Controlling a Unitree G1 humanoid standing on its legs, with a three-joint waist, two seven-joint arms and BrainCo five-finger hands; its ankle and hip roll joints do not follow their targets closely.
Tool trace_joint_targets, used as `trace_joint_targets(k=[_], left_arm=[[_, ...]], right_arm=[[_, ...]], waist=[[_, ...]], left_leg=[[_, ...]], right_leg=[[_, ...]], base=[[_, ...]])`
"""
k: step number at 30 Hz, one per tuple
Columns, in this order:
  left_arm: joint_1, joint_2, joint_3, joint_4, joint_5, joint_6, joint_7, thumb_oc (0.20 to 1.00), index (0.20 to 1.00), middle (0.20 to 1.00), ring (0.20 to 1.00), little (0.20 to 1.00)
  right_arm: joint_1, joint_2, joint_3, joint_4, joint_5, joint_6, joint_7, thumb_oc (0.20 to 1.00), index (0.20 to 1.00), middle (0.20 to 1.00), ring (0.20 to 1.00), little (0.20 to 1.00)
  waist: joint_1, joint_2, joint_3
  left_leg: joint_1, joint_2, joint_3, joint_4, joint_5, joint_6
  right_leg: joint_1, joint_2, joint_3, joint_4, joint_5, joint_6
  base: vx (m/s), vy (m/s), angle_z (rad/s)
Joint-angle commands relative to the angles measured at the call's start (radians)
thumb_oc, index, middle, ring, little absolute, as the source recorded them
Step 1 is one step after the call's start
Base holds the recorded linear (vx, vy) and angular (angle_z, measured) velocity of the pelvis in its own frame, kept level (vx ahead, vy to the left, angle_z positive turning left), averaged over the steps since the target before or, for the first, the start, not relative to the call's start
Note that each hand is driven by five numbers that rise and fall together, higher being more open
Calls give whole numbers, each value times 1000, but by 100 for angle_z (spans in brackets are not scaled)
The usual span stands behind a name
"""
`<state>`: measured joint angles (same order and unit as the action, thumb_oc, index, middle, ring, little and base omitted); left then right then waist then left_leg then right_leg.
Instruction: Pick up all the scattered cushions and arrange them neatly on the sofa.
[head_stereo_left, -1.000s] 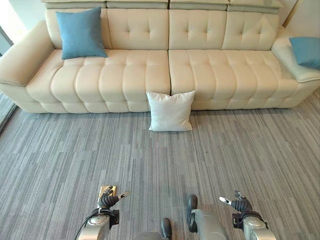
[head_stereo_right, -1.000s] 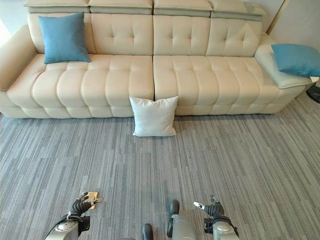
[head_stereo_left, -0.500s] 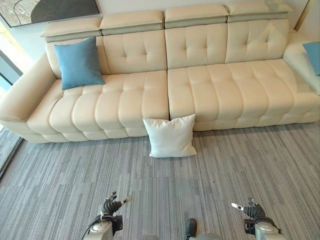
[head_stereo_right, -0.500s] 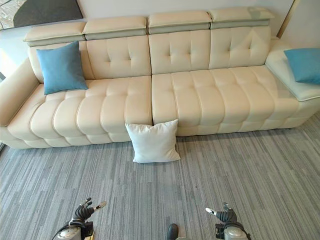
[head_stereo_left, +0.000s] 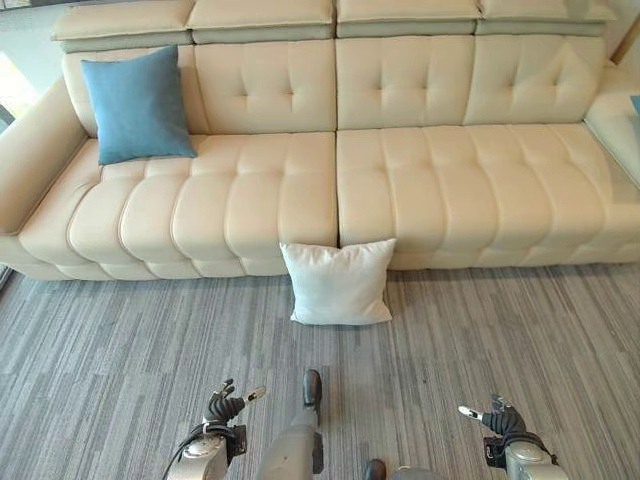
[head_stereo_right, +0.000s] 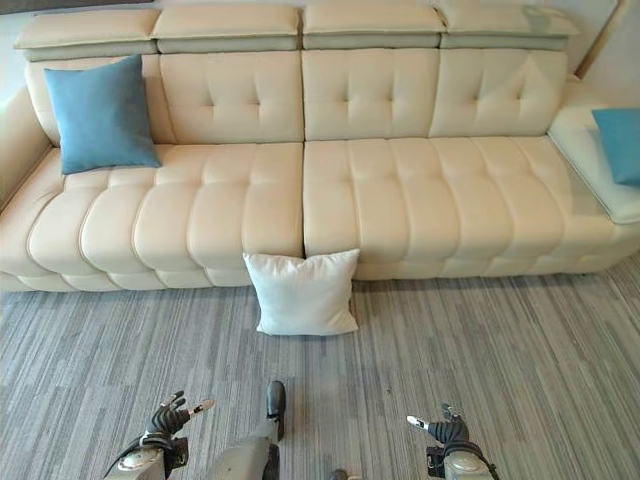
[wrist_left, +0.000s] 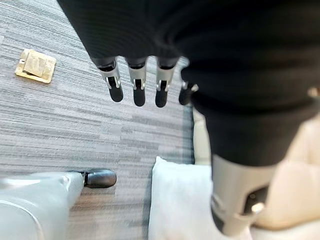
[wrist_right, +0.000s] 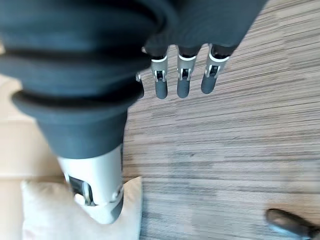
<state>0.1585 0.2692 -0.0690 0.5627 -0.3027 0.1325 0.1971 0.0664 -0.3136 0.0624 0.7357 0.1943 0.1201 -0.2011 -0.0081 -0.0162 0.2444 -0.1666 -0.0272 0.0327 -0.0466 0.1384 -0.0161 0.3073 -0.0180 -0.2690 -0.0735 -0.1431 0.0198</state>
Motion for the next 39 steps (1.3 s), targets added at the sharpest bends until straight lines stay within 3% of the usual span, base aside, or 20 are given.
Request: trace_joint_targets(k=[1,3,4,5,6,8,9,12,14,15,18,22,23,28,29,32,33,34,36,39], left_arm=[[4,44,-4,-24,7,-23,11,1000,1000,1000,1000,1000],[-5,62,-6,-20,11,-27,14,1000,1000,1000,1000,1000],[-15,75,-10,-23,7,-26,17,1000,1000,1000,1000,1000],[-15,75,-10,-23,7,-26,17,1000,1000,1000,1000,1000],[-24,82,-19,-29,12,-26,19,1000,1000,1000,1000,1000],[-28,85,-22,-37,18,-24,18,1000,1000,1000,1000,1000],[-42,86,-30,-41,26,-22,16,1000,1000,1000,1000,1000],[-47,86,-28,-45,25,-24,13,1000,1000,1000,1000,1000],[-49,86,-21,-46,25,-24,8,1000,1000,1000,1000,1000],[-50,87,-13,-55,32,-24,2,1000,1000,1000,1000,1000],[-52,90,3,-62,39,-26,-1,1000,1000,1000,1000,1000],[-45,76,1,-62,42,-32,-11,1000,1000,1000,1000,1000],[-41,65,-4,-50,38,-30,-12,1000,1000,1000,1000,1000],[-67,33,-23,-30,-31,-45,-1,1000,1000,1000,1000,1000],[-67,33,-24,-30,-32,-45,-1,1000,1000,1000,1000,1000],[-76,28,-31,-24,-41,-44,4,1000,1000,1000,1000,1000],[-72,23,-38,-11,-36,-37,4,1000,1000,1000,1000,1000],[-71,22,-41,-10,-34,-33,5,1000,1000,1000,1000,1000],[-64,19,-39,7,-33,-33,14,1000,1000,1000,1000,1000],[-57,13,-35,28,-40,-32,9,1000,1000,1000,1000,1000]], right_arm=[[-11,-28,6,-36,-39,-10,12,1000,1000,1000,1000,1000],[-18,-12,13,-39,-34,-18,16,1000,1000,1000,1000,1000],[-28,-8,27,-39,-44,-15,19,1000,1000,1000,1000,1000],[-28,-8,27,-39,-44,-15,19,1000,1000,1000,1000,1000],[-30,-2,29,-40,-46,-14,15,1000,1000,1000,1000,1000],[-31,0,27,-35,-49,-10,14,1000,1000,1000,1000,1000],[-31,3,22,-23,-44,-6,13,1000,1000,1000,1000,1000],[-30,5,13,-14,-35,-4,8,1000,1000,1000,1000,1000],[-29,7,4,-9,-30,0,5,1000,1000,1000,1000,1000],[-24,7,-4,1,-29,2,5,1000,1000,1000,1000,1000],[-19,5,-12,1,-34,5,8,1000,1000,1000,1000,1000],[-6,-2,-15,1,-36,0,19,1000,1000,1000,1000,1000],[-7,-11,-11,15,-33,-1,22,1000,1000,1000,1000,1000],[-25,-46,-2,0,1,-19,12,1000,1000,1000,1000,1000],[-25,-46,-2,1,1,-19,12,1000,1000,1000,1000,1000],[-32,-47,2,11,-2,-14,5,1000,1000,1000,1000,1000],[-28,-45,0,1,-1,-10,-1,1000,1000,1000,1000,1000],[-28,-46,2,-3,-3,-8,-2,1000,1000,1000,1000,1000],[-27,-47,12,-19,-14,-7,-3,1000,1000,1000,1000,1000],[-28,-38,24,-21,-26,-3,8,1000,1000,1000,1000,1000]], waist=[[7,-9,-69],[14,-28,-70],[11,-31,-51],[14,-33,-52],[1,-25,-31],[-5,-18,-21],[-17,0,-6],[-22,17,4],[-26,21,9],[-33,13,6],[-30,5,4],[-36,4,-20],[-45,11,-33],[-37,9,11],[-40,10,10],[-41,0,11],[-42,3,6],[-43,6,4],[-45,20,7],[-50,31,3]], left_leg=[[52,-9,-19,-41,-7,-33],[78,-29,-2,-18,-52,11],[114,-34,15,-9,-87,42],[113,-35,18,-9,-87,43],[168,-41,42,-16,-117,66],[195,-39,48,-26,-128,70],[231,-26,54,-35,-138,69],[267,-6,69,-36,-159,57],[291,1,76,-37,-172,47],[315,-4,79,-41,-186,38],[343,-4,84,-41,-206,26],[403,2,74,-40,-251,14],[402,26,64,40,-260,-2],[203,24,18,417,-153,-57],[197,25,16,423,-155,-57],[158,41,38,358,-168,-46],[156,86,58,100,-140,-43],[157,93,50,53,-116,-46],[139,109,38,-9,-47,-65],[176,109,69,-36,-58,-67]], right_leg=[[-24,-37,39,88,-57,47],[-102,-75,70,296,12,75],[-209,-108,89,499,117,93],[-215,-110,93,506,114,93],[-283,-146,92,642,185,92],[-326,-148,101,682,172,83],[-401,-123,88,645,109,65],[-403,-115,41,485,82,62],[-404,-85,57,299,99,80],[-408,-62,103,119,152,107],[-418,-51,99,-14,203,134],[-397,-47,87,-7,213,128],[-380,-40,82,27,193,105],[-325,-43,63,39,134,40],[-327,-43,60,40,133,40],[-308,-55,37,22,117,34],[-286,-62,8,9,96,39],[-284,-61,4,11,91,37],[-275,-63,-6,24,73,34],[-263,-61,-8,42,59,29]], base=[[545,255,-54],[401,245,-25],[305,242,-15],[377,322,-31],[191,163,-18],[268,175,-2],[256,129,-10],[251,26,-16],[332,-74,-5],[306,-92,-38],[308,-135,-23],[487,-247,0],[397,-254,9],[218,-232,36],[198,-242,5],[134,-98,17],[226,-56,49],[277,-38,82],[169,74,48],[145,119,-4]])
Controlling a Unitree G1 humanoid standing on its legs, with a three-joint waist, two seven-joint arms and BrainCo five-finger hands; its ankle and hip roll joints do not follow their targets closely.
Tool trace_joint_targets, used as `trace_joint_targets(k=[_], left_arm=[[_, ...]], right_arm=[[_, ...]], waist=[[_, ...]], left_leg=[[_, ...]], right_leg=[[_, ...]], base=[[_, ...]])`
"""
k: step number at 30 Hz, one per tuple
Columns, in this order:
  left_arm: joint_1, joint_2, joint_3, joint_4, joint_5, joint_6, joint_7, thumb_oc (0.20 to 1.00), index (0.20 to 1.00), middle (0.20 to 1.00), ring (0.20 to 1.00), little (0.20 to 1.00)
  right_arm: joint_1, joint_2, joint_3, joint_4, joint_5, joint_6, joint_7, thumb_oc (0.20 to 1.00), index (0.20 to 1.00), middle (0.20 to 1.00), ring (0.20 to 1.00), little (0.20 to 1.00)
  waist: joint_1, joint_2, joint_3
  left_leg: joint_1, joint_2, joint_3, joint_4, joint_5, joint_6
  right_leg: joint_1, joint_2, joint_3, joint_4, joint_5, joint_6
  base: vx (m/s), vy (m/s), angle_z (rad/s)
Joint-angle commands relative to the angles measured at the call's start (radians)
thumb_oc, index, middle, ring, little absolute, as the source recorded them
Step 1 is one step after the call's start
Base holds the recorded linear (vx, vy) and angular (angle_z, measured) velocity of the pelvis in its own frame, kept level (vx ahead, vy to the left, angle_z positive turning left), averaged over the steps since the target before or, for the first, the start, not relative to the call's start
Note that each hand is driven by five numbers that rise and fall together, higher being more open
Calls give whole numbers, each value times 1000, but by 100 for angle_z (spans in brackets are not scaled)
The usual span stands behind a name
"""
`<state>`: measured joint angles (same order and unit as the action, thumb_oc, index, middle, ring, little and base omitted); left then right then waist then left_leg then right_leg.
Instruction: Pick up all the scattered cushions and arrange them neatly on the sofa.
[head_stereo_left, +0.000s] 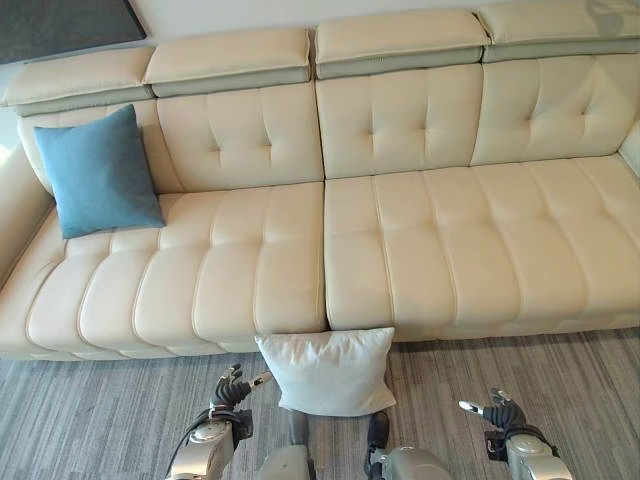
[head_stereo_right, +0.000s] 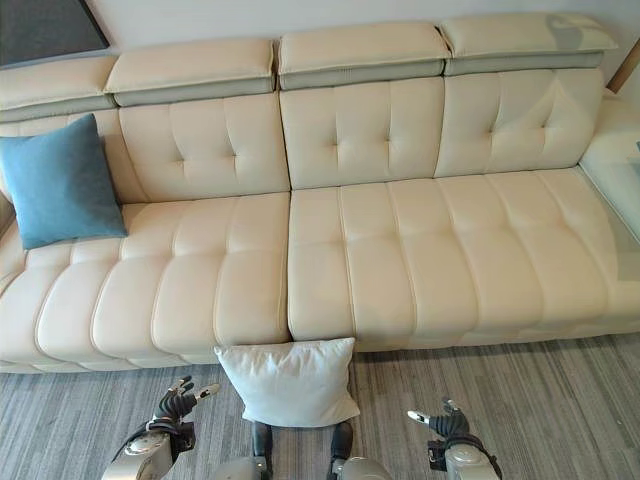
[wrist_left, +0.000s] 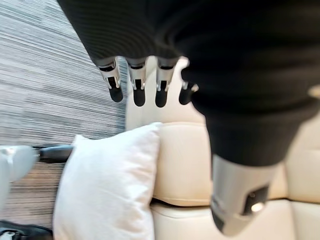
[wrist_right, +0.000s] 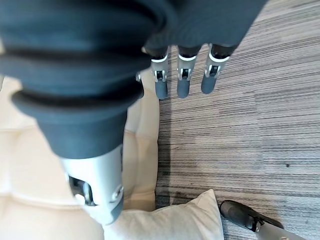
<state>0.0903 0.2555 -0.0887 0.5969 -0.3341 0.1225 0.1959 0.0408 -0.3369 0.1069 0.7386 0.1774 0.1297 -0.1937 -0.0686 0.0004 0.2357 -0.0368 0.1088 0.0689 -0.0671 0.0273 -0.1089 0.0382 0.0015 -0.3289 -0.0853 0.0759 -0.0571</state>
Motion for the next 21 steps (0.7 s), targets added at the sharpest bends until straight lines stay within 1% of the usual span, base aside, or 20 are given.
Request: trace_joint_targets(k=[1,2,3,5,6,7,8,9,11,13,14,15,16,17,18,19,20,21], left_arm=[[13,27,-16,4,-7,-24,8,1000,1000,1000,1000,1000],[12,27,-17,4,-7,-25,8,1000,1000,1000,1000,1000],[19,27,-20,25,4,-24,4,1000,1000,1000,1000,1000],[14,24,-21,48,-1,-23,5,1000,1000,1000,1000,1000],[8,25,-25,66,-1,-25,10,1000,1000,1000,1000,1000],[-27,25,-35,132,-9,-29,21,1000,1000,1000,1000,1000],[-125,26,-56,222,-34,-46,55,1000,1000,1000,1000,1000],[-126,26,-56,222,-34,-46,55,1000,1000,1000,1000,1000],[-228,36,-73,297,-78,-68,90,1000,1000,1000,1000,1000],[-337,55,-79,371,-115,-86,126,1000,1000,1000,1000,1000],[-411,73,-79,424,-145,-92,144,1000,1000,1000,1000,1000],[-476,91,-90,456,-158,-98,155,1000,1000,1000,1000,1000],[-617,121,-119,501,-183,-109,176,1000,1000,1000,1000,1000],[-619,121,-119,501,-183,-110,176,1000,1000,1000,1000,1000],[-740,164,-146,533,-194,-120,191,1000,1000,1000,1000,1000],[-742,164,-146,534,-194,-120,191,1000,1000,1000,1000,1000],[-857,205,-185,547,-181,-132,211,1000,1000,1000,1000,1000],[-857,205,-185,547,-181,-132,211,1000,1000,1000,1000,1000]], right_arm=[[-5,-10,-19,-25,-9,-12,2,1000,1000,1000,1000,1000],[-5,-10,-19,-25,-9,-12,2,1000,1000,1000,1000,1000],[-4,-2,-11,-29,-16,-9,9,1000,1000,1000,1000,1000],[-13,2,1,-28,-21,-9,6,1000,1000,1000,1000,1000],[-26,8,9,-27,-22,-7,4,1000,1000,1000,1000,1000],[-62,15,30,-15,-19,-6,-9,1000,1000,1000,1000,1000],[-146,20,60,32,-16,-11,-49,1000,1000,1000,1000,1000],[-147,20,60,32,-16,-12,-48,1000,1000,1000,1000,1000],[-246,20,83,88,-1,-19,-92,1000,1000,1000,1000,1000],[-352,8,97,144,29,-30,-128,1000,1000,1000,1000,1000],[-425,-12,99,188,49,-34,-148,1000,1000,1000,1000,1000],[-482,-28,108,225,66,-38,-164,1000,1000,1000,1000,1000],[-628,-70,117,310,102,-48,-192,1000,1000,1000,1000,1000],[-629,-70,117,311,102,-48,-192,1000,1000,1000,1000,1000],[-753,-108,139,367,128,-60,-213,1000,1000,1000,1000,1000],[-754,-108,139,368,128,-60,-213,1000,1000,1000,1000,1000],[-861,-127,142,419,169,-76,-229,1000,1000,1000,1000,1000],[-861,-127,142,419,169,-76,-229,1000,1000,1000,1000,1000]], waist=[[11,15,12],[11,15,13],[14,17,12],[17,17,18],[18,16,28],[23,14,60],[28,9,111],[28,9,109],[27,-1,148],[27,-14,152],[23,-17,158],[20,-18,168],[16,-13,196],[15,-13,192],[10,-13,235],[9,-13,229],[8,-8,253],[8,-8,250]], left_leg=[[51,-32,33,-20,45,28],[51,-32,33,-20,45,28],[65,-43,38,-20,25,34],[66,-48,39,-20,17,38],[64,-52,42,-20,11,42],[45,-59,46,-20,10,52],[-54,-64,50,42,-7,65],[-59,-64,50,43,-7,65],[-186,-66,49,141,-26,73],[-315,-67,51,209,-35,76],[-375,-66,52,233,-35,78],[-411,-64,53,251,-38,77],[-512,-61,50,301,-44,77],[-520,-61,49,302,-42,78],[-620,-55,42,359,-51,78],[-630,-56,42,361,-49,79],[-727,-55,34,401,-55,77],[-732,-55,34,402,-55,77]], right_leg=[[8,-83,53,53,-161,108],[9,-83,53,53,-161,108],[21,-93,51,50,-158,115],[22,-98,52,48,-156,119],[15,-105,53,51,-153,124],[-18,-118,58,65,-149,130],[-132,-141,85,135,-152,129],[-136,-141,85,135,-151,129],[-264,-155,106,206,-148,125],[-394,-151,130,257,-138,123],[-451,-153,136,277,-132,123],[-488,-155,141,292,-132,123],[-588,-160,150,335,-132,122],[-595,-160,150,336,-131,122],[-691,-163,162,382,-136,121],[-700,-164,162,383,-134,121],[-799,-167,170,423,-140,123],[-804,-168,170,424,-140,123]], base=[[137,156,0],[141,187,10],[96,122,14],[82,158,14],[-8,232,9],[-188,289,-2],[-196,225,-3],[-249,142,-6],[-205,36,0],[-148,32,5],[-78,43,3],[-81,64,-5],[-58,48,-8],[-73,59,-2],[-38,28,2],[-31,39,1],[0,0,0],[0,0,0]])
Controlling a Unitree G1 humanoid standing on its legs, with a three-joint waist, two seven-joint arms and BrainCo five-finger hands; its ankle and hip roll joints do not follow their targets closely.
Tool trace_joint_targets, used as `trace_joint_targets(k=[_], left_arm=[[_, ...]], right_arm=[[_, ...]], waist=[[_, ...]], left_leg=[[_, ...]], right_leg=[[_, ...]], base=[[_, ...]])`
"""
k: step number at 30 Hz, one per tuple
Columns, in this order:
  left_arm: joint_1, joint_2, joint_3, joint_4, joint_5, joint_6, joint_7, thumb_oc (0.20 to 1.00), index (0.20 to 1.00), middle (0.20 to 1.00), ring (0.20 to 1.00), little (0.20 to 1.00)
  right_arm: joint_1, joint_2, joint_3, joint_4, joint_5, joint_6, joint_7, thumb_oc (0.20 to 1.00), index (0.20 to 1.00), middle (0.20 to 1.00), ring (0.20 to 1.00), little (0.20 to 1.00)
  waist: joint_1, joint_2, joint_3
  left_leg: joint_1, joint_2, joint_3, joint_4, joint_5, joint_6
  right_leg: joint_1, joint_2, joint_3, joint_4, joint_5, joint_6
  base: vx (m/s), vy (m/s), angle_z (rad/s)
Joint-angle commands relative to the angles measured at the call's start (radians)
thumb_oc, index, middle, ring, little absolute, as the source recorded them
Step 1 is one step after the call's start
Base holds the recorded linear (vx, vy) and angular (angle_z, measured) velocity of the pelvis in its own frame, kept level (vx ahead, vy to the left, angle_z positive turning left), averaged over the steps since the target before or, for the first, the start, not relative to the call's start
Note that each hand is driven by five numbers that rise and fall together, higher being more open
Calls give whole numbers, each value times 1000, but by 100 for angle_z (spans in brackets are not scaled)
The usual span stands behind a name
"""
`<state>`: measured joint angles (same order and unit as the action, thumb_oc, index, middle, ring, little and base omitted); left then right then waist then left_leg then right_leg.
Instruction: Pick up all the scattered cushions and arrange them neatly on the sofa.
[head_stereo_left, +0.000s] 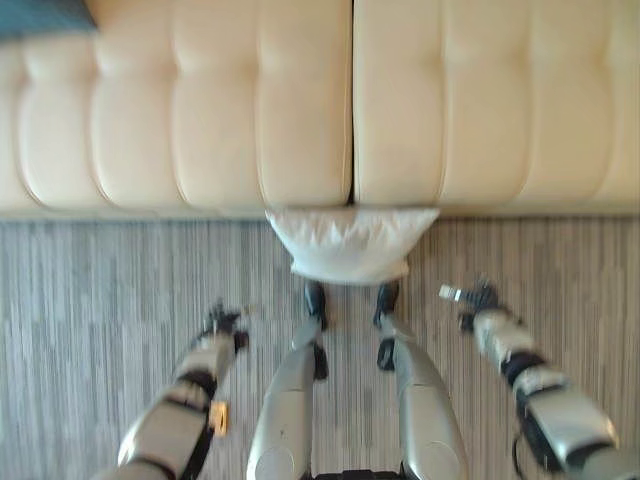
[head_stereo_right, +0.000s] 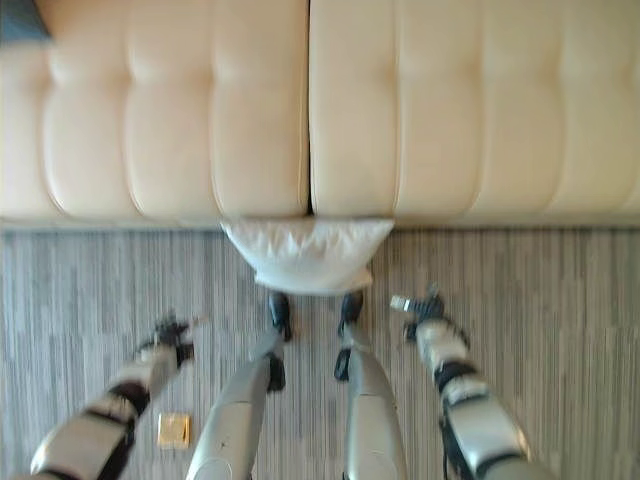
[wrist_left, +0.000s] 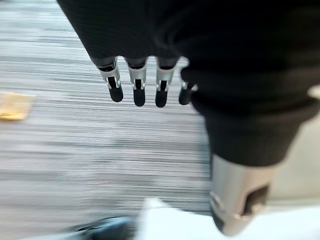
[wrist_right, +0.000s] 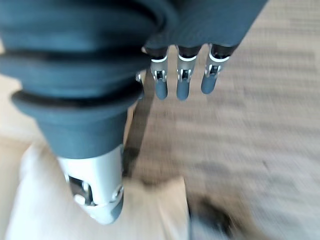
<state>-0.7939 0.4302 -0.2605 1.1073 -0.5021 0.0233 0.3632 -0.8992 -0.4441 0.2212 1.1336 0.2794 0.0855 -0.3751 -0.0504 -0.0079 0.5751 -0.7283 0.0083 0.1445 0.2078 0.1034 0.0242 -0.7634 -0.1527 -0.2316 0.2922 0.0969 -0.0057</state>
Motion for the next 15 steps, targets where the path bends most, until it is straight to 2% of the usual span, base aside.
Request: trace_joint_targets(k=[1,2,3,6,8,9,10,12,15], left_arm=[[-32,47,-28,40,-13,-36,55,1000,1000,1000,1000,1000],[-124,82,-52,37,-3,-45,86,1000,1000,1000,1000,1000],[-128,83,-52,38,-3,-45,86,1000,1000,1000,1000,1000],[-233,105,-104,9,29,-59,132,1000,1000,1000,1000,1000],[-315,90,-150,-14,46,-65,166,1000,1000,1000,1000,1000],[-319,91,-150,-14,46,-65,166,1000,1000,1000,1000,1000],[-372,53,-193,-44,56,-72,173,1000,1000,1000,1000,1000],[-395,43,-208,-51,60,-74,170,1000,1000,1000,1000,1000],[-455,-37,-258,-98,50,-93,159,1000,1000,1000,1000,1000]], right_arm=[[31,-37,39,38,87,-39,-57,1000,1000,1000,1000,1000],[-36,-44,54,34,124,-60,-71,1000,1000,1000,1000,1000],[-40,-45,53,35,124,-60,-71,1000,1000,1000,1000,1000],[-124,-46,89,-9,169,-97,-101,1000,1000,1000,1000,1000],[-197,-8,132,-75,223,-137,-112,1000,1000,1000,1000,1000],[-201,-9,132,-75,223,-137,-112,1000,1000,1000,1000,1000],[-256,24,175,-126,239,-165,-110,1000,1000,1000,1000,1000],[-279,29,191,-146,241,-174,-116,1000,1000,1000,1000,1000],[-361,56,225,-191,226,-205,-137,1000,1000,1000,1000,1000]], waist=[[-12,4,-74],[-12,5,-55],[-13,5,-56],[-13,7,-55],[-10,4,-55],[-10,4,-55],[-9,1,-55],[-10,1,-55],[-11,4,-55]], left_leg=[[-87,49,-44,149,-137,-56],[-179,48,-56,201,-147,-57],[-190,47,-57,205,-144,-55],[-318,46,-62,268,-156,-58],[-426,38,-67,326,-168,-56],[-437,38,-67,332,-166,-55],[-495,34,-73,366,-174,-55],[-531,33,-75,390,-174,-54],[-603,25,-81,428,-177,-56]], right_leg=[[-51,-18,75,73,-166,73],[-142,-22,83,123,-176,74],[-152,-23,83,127,-174,73],[-291,-36,96,205,-194,72],[-410,-41,101,271,-206,70],[-420,-42,102,276,-205,69],[-479,-40,108,312,-216,69],[-516,-41,112,334,-218,67],[-593,-44,116,382,-227,65]], base=[[52,-5,0],[42,-2,1],[63,-11,2],[85,3,6],[105,14,5],[95,-8,0],[39,-10,0],[38,-6,2],[43,-8,8]])
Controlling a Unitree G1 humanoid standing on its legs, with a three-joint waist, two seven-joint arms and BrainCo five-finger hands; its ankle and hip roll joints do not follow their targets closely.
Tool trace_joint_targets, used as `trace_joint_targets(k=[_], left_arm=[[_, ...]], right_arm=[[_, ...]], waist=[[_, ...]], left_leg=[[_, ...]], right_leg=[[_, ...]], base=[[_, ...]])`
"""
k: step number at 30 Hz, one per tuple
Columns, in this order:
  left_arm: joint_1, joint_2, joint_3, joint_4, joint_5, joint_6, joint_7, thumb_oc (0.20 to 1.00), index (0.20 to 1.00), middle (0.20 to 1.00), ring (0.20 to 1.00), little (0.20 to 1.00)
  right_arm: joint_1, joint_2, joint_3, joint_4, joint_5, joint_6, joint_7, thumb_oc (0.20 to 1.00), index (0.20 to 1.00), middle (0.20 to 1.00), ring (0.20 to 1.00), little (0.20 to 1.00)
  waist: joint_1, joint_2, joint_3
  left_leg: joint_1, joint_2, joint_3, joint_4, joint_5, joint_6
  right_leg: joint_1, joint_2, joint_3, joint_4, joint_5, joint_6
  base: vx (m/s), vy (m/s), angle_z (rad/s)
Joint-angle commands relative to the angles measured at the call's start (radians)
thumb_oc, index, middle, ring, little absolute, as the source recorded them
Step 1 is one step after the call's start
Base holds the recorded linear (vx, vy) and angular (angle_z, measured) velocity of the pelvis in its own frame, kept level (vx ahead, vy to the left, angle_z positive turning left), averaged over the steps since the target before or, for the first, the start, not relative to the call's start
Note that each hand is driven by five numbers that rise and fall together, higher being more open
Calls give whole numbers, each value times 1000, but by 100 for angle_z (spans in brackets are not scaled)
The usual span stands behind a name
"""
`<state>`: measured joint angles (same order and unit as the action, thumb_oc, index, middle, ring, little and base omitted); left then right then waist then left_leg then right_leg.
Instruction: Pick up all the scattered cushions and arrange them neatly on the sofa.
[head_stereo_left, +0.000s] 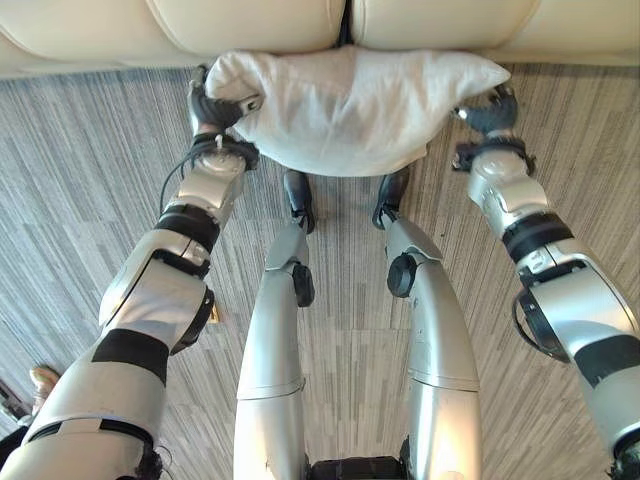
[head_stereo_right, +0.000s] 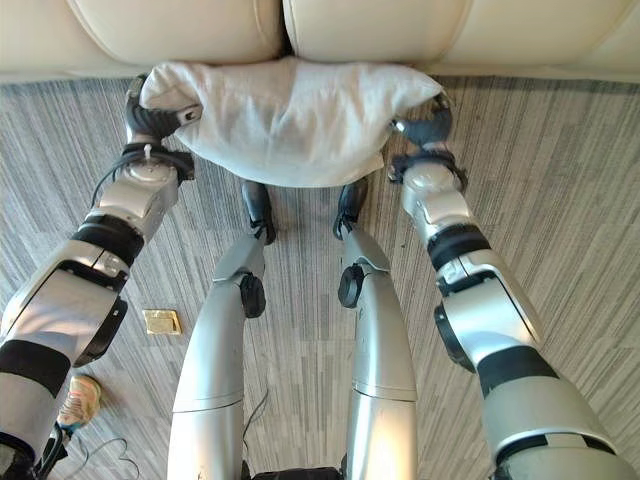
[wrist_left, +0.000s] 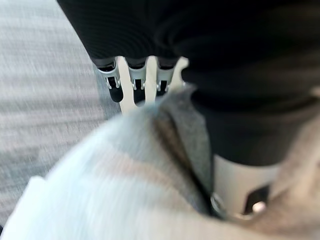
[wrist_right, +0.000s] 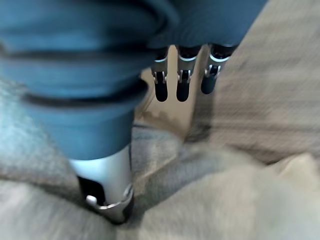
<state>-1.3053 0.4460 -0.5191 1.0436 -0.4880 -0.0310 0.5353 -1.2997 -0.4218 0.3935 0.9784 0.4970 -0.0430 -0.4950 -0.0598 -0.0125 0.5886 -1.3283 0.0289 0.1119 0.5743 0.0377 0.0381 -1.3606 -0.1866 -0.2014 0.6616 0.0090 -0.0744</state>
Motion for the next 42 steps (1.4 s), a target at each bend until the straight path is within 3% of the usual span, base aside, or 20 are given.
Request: trace_joint_targets(k=[1,2,3,8,14,17,21,22,24,26,28,30,33,36,42], left_arm=[[34,-100,-3,-44,6,-50,-30,655,655,655,655,655],[33,-100,-3,-43,5,-50,-30,454,454,454,454,454],[32,-132,2,-51,-29,-60,-44,200,200,200,200,200],[55,-291,31,-129,-214,-121,-95,200,200,200,200,200],[114,-358,34,-190,-226,-138,-111,200,200,200,200,200],[180,-375,35,-274,-197,-151,-98,200,200,200,200,200],[335,-352,59,-458,-150,-147,-93,200,200,200,200,200],[436,-323,74,-555,-127,-137,-101,200,200,200,200,200],[491,-309,76,-592,-112,-125,-107,200,200,200,200,200],[635,-277,98,-702,-87,-103,-119,200,200,200,200,200],[878,-226,137,-828,-46,-81,-164,200,200,200,200,200],[939,-219,155,-860,-44,-74,-170,200,200,200,200,200],[1115,-169,228,-963,0,-47,-196,200,200,200,200,200],[1189,-148,259,-1018,23,-30,-211,200,200,200,200,200],[1357,-137,301,-1102,39,8,-247,200,200,200,200,200]], right_arm=[[14,60,53,-42,26,-98,-19,1000,1000,1000,1000,1000],[13,60,53,-42,26,-98,-19,567,567,567,567,567],[2,76,43,-55,33,-111,-27,200,200,200,200,200],[21,159,-12,-47,101,-174,-27,200,200,200,200,200],[109,211,-74,-72,158,-209,-3,200,200,200,200,200],[192,229,-103,-131,164,-227,2,200,200,200,200,200],[364,221,-107,-291,104,-206,29,200,200,200,200,200],[462,196,-104,-369,44,-171,49,200,200,200,200,200],[518,186,-104,-405,19,-155,59,200,200,200,200,200],[655,163,-104,-498,-46,-110,95,200,200,200,200,200],[864,165,-108,-593,-111,-69,163,200,200,200,200,200],[908,168,-113,-627,-131,-58,170,200,200,200,200,200],[1059,159,-140,-752,-162,-32,216,200,200,200,200,200],[1129,156,-156,-821,-169,-16,241,200,200,200,200,200],[1271,167,-165,-930,-184,13,285,200,200,200,200,200]], waist=[[-4,6,-69],[-4,7,-70],[-4,5,-72],[-10,-1,-115],[-17,2,-159],[-20,5,-168],[-23,3,-163],[-19,0,-168],[-18,-2,-170],[-12,-8,-180],[1,-17,-237],[2,-20,-244],[7,-16,-319],[5,-15,-355],[16,-21,-448]], left_leg=[[-27,2,-53,73,-110,-71],[-30,1,-53,75,-110,-71],[-39,-1,-56,80,-110,-71],[-42,-10,-58,47,-95,-75],[32,-11,-58,-34,-74,-86],[136,-7,-56,-105,-60,-93],[320,-4,-57,-200,-50,-102],[415,-9,-58,-240,-46,-104],[475,-10,-58,-269,-43,-107],[621,-15,-59,-334,-36,-109],[867,-17,-46,-467,-19,-111],[938,-15,-38,-509,-13,-112],[1110,-11,-16,-624,7,-109],[1187,-9,-4,-662,7,-105],[1313,-24,23,-662,-50,-70]], right_leg=[[-20,-12,89,24,-141,135],[-23,-12,89,26,-141,135],[-32,-9,89,33,-141,133],[-40,6,95,2,-130,137],[27,21,96,-71,-110,145],[129,26,88,-134,-93,149],[315,27,78,-227,-75,158],[415,26,66,-276,-68,162],[480,25,56,-308,-64,165],[641,28,40,-389,-49,171],[913,32,3,-538,-18,190],[985,36,-5,-581,-6,195],[1145,39,-21,-683,21,211],[1211,44,-24,-710,23,217],[1336,36,-12,-749,19,237]], base=[[29,-3,10],[18,0,9],[14,-11,7],[0,0,0],[-12,2,-4],[-59,19,-9],[-62,23,-5],[0,0,0],[-14,24,-7],[67,36,-6],[195,47,3],[120,46,0],[138,73,-2],[95,66,-1],[50,84,-5]])
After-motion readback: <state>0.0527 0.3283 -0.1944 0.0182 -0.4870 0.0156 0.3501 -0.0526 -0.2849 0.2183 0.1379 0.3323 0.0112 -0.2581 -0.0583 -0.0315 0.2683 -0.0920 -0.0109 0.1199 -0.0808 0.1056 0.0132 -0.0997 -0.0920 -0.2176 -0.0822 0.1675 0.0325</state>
